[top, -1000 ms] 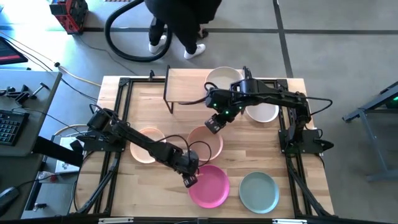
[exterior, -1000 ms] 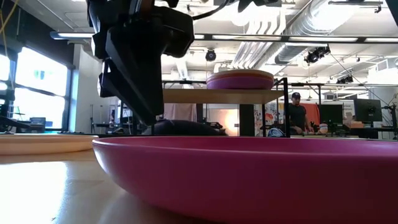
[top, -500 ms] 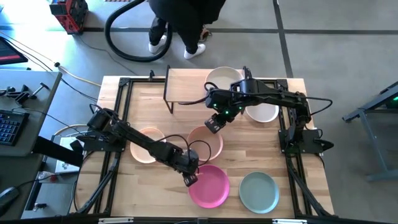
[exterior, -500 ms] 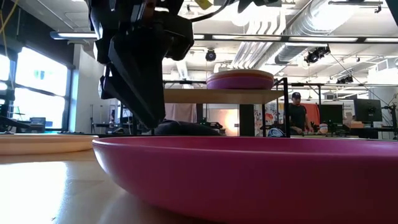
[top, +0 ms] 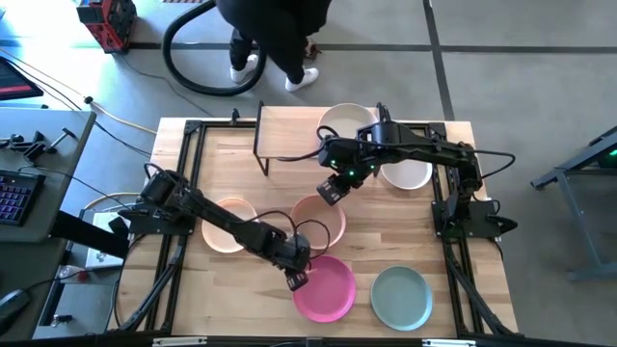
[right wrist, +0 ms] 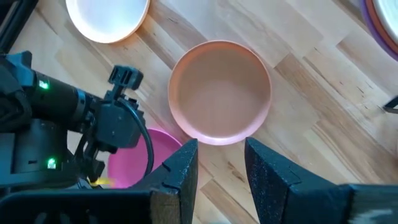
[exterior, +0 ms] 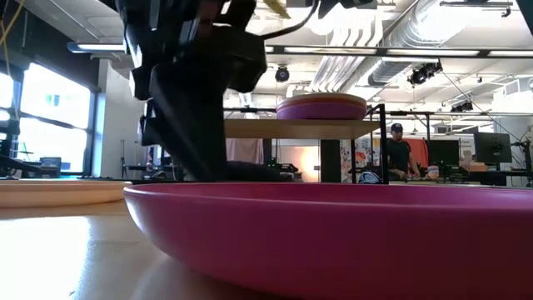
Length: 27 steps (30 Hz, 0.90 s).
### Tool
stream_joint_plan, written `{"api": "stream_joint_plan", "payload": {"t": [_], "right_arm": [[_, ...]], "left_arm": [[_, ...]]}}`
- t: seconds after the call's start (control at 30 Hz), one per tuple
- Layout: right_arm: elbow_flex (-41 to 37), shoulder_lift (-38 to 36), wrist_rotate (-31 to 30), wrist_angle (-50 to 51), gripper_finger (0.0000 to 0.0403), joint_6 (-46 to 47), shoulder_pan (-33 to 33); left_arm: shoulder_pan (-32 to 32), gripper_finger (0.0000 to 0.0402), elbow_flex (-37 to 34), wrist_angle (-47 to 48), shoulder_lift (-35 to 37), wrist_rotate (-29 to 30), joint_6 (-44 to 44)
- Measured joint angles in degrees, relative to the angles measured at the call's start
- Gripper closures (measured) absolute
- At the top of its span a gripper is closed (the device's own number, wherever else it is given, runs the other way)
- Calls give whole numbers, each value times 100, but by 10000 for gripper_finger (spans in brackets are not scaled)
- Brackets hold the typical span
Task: Place and stack plates onto a shelf
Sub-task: Stack the pink plate on top of the gray plate
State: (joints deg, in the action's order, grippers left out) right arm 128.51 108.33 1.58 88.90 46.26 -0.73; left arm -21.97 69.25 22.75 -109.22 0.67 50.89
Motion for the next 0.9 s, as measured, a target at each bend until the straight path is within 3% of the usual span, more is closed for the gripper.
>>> {"api": "stream_joint_plan", "payload": {"t": [0.7,0.9], "right_arm": [[0,4,4,10,293,-20,2],[0,4,-6,13,293,-21,2]], "left_arm": [[-23,296,-11,-282,-331,-295,78],[-23,330,-11,-294,-327,-289,-180]]}}
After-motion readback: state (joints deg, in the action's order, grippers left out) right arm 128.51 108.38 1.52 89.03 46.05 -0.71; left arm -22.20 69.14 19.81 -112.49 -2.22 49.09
